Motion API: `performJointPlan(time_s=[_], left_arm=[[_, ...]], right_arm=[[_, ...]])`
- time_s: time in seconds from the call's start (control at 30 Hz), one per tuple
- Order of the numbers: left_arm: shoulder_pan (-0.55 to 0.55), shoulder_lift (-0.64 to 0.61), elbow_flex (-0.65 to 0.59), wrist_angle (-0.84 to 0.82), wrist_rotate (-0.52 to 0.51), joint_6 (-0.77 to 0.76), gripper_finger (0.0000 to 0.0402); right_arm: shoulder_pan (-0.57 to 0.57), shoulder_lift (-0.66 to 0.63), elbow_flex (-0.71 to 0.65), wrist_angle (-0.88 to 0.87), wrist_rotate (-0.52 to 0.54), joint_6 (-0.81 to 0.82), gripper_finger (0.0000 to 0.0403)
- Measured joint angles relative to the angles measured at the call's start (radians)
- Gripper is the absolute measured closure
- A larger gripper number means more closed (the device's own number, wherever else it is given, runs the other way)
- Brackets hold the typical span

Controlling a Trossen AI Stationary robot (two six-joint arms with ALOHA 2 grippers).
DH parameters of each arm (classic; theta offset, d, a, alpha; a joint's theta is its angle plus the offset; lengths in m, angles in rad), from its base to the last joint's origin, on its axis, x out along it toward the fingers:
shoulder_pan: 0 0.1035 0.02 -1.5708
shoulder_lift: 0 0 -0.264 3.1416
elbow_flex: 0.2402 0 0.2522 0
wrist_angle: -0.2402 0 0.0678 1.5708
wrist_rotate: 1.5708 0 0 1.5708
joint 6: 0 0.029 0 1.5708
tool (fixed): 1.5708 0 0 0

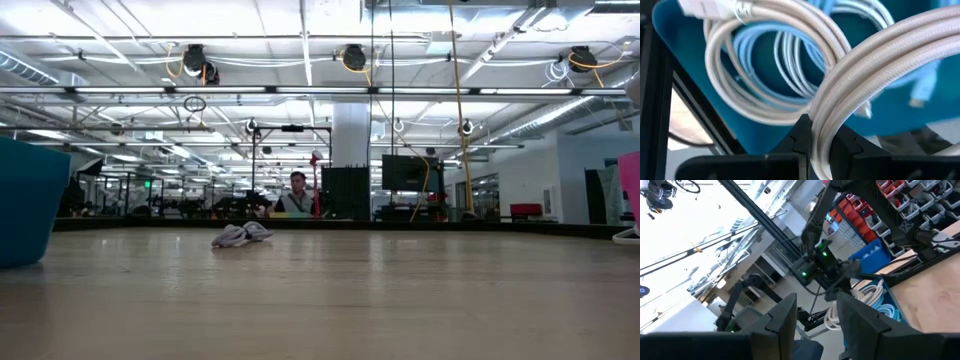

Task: Pick & Place USB Port
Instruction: Put the light brown HDMI cable into the blue bin

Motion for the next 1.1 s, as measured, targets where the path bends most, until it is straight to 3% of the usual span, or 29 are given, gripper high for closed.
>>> performJointPlan(time_s=[0.3,0.6,0.87,1.1], left_arm=[[-0.008,0.000,-0.142,0.127,0.064,-0.017,0.0370],[0.000,0.000,-0.205,0.126,0.061,-0.012,0.0370],[0.005,-0.001,-0.217,0.151,0.104,0.014,0.0302],[0.000,-0.001,-0.216,0.118,0.085,0.002,0.0291]], right_arm=[[0.021,0.000,0.000,0.012,0.001,0.011,0.0271],[0.043,0.000,0.000,0.013,0.045,-0.002,0.0271],[0.043,0.000,0.000,0.013,0.045,-0.003,0.0271],[0.043,0.000,0.000,0.013,0.045,-0.011,0.0271]])
